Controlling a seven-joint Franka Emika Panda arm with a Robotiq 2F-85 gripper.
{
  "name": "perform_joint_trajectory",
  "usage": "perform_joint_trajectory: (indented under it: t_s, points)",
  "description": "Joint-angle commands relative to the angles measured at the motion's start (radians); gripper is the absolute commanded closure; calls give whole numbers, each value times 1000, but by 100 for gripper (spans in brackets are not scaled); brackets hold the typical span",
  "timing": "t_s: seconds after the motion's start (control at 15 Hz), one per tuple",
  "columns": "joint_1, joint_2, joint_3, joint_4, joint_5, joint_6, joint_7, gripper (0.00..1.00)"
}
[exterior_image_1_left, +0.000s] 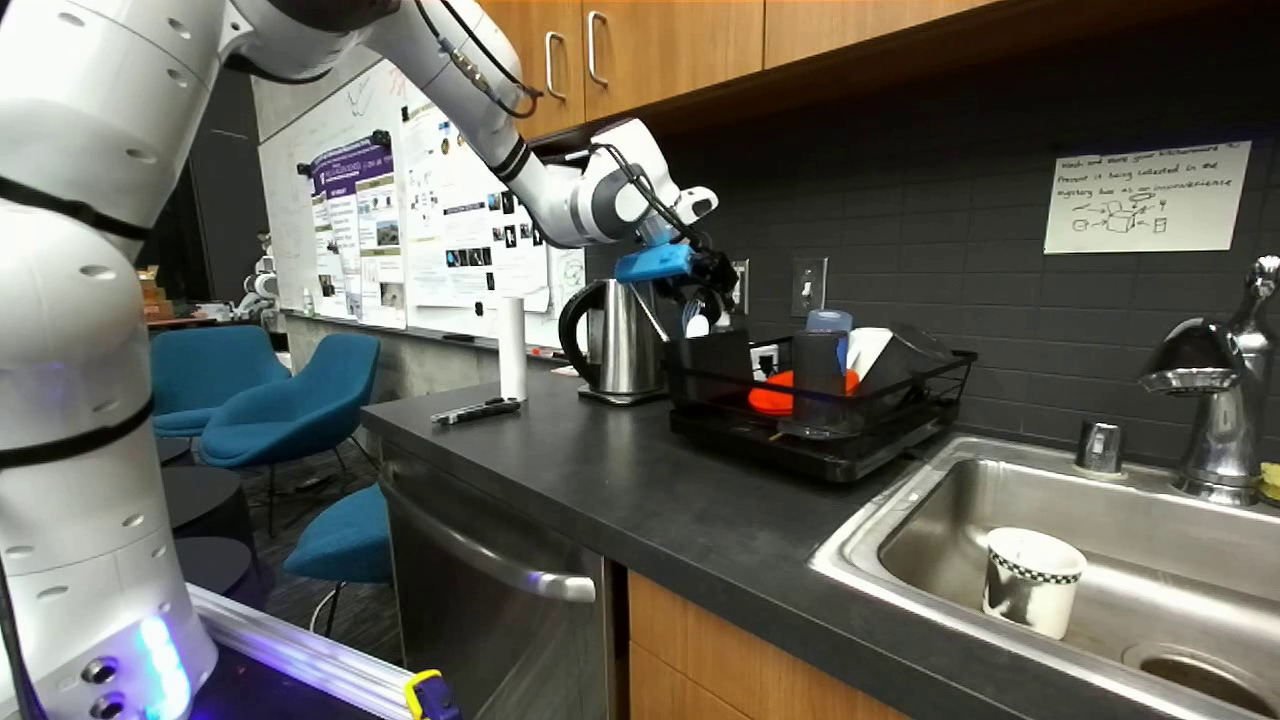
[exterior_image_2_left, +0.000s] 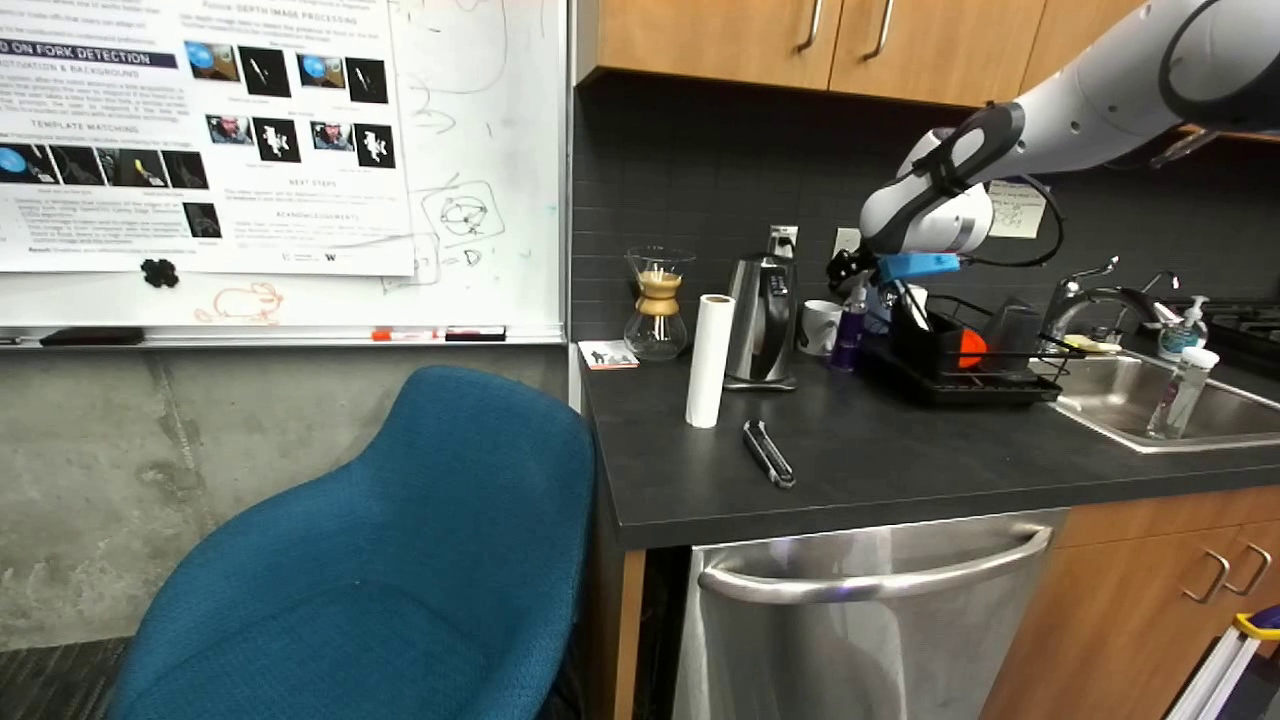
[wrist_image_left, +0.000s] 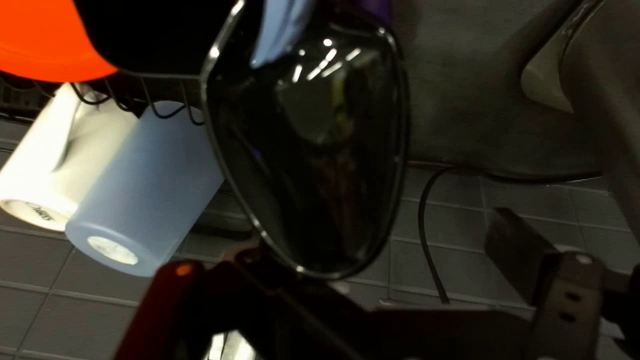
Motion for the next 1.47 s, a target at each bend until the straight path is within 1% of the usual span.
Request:
perform_joint_trajectory:
  t_s: [0.0,0.07,0.33,0.47,0.53,0.6,0.73,0.8,0.93,1.0,1.07,1.13,1.2,1.27,1.33,1.4]
  points:
    - [-5,3,17,-11,4,9,8,0]
    - [-7,13,21,9,7,1,6,0]
    - [-8,17,26,22,10,-1,7,0]
    - [-3,2,21,-6,5,13,14,0]
    - [0,0,17,-11,2,16,19,11]
    - [2,-5,16,-18,2,21,22,27]
    - [5,-11,10,-31,-3,33,29,39]
    - [6,-14,8,-38,-5,39,33,48]
    - [9,-21,0,-53,-10,60,41,62]
    - [9,-24,-3,-60,-12,68,45,72]
    - [10,-27,-8,-67,-14,74,48,78]
    - [11,-27,-10,-75,-14,75,51,87]
    - [11,-28,-13,-83,-15,78,53,94]
    - [12,-28,-17,-85,-17,88,58,97]
    - [12,-29,-18,-88,-16,91,61,93]
    - [12,-32,-20,-89,-18,90,62,93]
